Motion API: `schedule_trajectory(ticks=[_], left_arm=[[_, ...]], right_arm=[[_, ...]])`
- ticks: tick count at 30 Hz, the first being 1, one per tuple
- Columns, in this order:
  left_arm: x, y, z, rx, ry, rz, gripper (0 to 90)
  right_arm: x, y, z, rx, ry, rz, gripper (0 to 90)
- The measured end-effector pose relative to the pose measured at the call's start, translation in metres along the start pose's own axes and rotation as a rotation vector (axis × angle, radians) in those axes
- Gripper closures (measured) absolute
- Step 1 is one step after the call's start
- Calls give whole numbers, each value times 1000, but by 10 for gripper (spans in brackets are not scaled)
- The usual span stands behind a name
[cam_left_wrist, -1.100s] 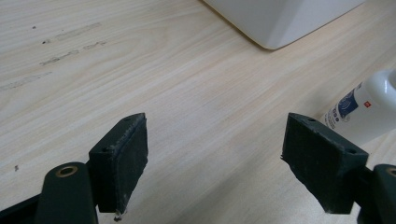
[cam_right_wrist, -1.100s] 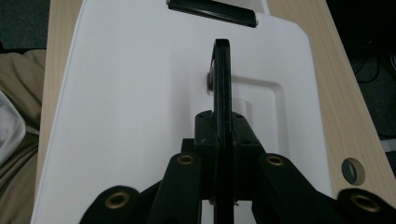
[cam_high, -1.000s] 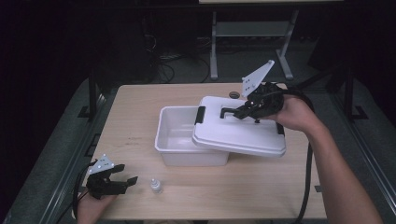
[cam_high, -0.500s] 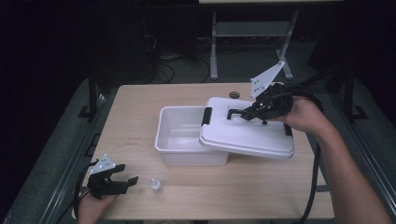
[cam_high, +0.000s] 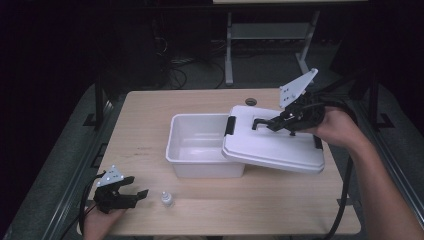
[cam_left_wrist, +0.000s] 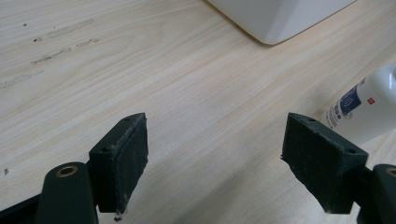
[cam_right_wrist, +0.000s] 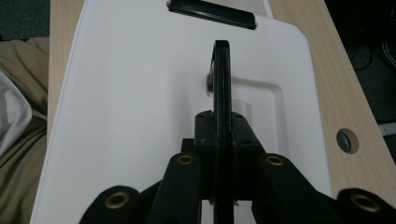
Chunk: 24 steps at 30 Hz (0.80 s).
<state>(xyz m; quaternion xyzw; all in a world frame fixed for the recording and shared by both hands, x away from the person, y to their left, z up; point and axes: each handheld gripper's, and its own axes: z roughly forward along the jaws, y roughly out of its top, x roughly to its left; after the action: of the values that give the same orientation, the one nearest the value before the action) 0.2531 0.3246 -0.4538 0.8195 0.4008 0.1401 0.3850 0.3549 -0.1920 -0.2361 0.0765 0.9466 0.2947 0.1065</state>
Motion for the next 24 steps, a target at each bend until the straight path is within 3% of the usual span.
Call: schedule_trajectory(ticks=[24], left_arm=[[0, 0, -1, -4, 6, -2, 226]], right_arm=[[2, -36, -18, 4, -13, 44, 836]])
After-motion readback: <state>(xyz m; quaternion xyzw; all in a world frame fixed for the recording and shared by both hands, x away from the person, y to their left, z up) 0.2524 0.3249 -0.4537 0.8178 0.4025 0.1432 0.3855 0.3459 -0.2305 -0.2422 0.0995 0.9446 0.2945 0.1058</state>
